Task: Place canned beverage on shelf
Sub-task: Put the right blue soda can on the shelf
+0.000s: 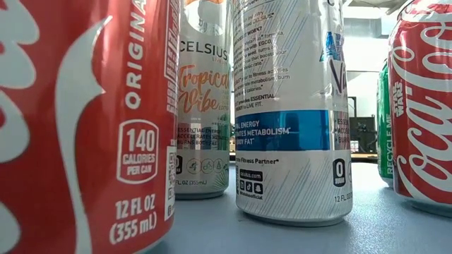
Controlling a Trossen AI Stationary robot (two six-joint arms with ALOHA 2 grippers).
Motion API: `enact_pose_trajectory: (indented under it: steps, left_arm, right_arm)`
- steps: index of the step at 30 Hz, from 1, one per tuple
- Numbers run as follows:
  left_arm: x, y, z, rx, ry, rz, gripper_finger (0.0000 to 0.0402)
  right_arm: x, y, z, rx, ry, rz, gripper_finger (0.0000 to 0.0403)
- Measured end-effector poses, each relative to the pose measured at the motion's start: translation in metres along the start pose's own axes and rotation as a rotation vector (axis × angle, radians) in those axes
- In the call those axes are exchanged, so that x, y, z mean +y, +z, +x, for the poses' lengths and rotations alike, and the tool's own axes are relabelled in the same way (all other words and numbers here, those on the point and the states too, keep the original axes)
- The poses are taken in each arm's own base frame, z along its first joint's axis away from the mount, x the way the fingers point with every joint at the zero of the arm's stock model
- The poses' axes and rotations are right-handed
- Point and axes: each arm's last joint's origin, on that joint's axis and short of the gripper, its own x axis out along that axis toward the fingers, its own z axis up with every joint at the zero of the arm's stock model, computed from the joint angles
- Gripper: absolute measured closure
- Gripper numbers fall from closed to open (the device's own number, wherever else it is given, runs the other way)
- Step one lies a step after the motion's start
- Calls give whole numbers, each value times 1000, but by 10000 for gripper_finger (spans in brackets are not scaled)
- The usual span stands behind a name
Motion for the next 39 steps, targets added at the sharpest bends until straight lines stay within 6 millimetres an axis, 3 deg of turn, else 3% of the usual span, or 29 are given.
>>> enact_pose_trajectory:
  steps: [7,11,14,18,26,39]
  left_arm:
    - [1,3,-24,-1,-45,-12,93]
    - [-11,2,-40,-7,-102,7,94]
    - [-19,8,-46,-46,-38,36,97]
    - [-25,18,-41,-93,19,80,97]
    - [-19,25,-6,-33,24,116,97]
    - [-17,14,-3,72,0,179,97]
  right_arm:
    - [1,0,0,-1,3,-2,403]
    - [4,1,0,-2,12,-8,403]
    - [4,1,0,-3,13,-8,403]
    - [4,1,0,-10,10,-11,403]
    - [4,1,0,-10,11,-19,403]
    - [4,1,0,-1,11,-8,403]
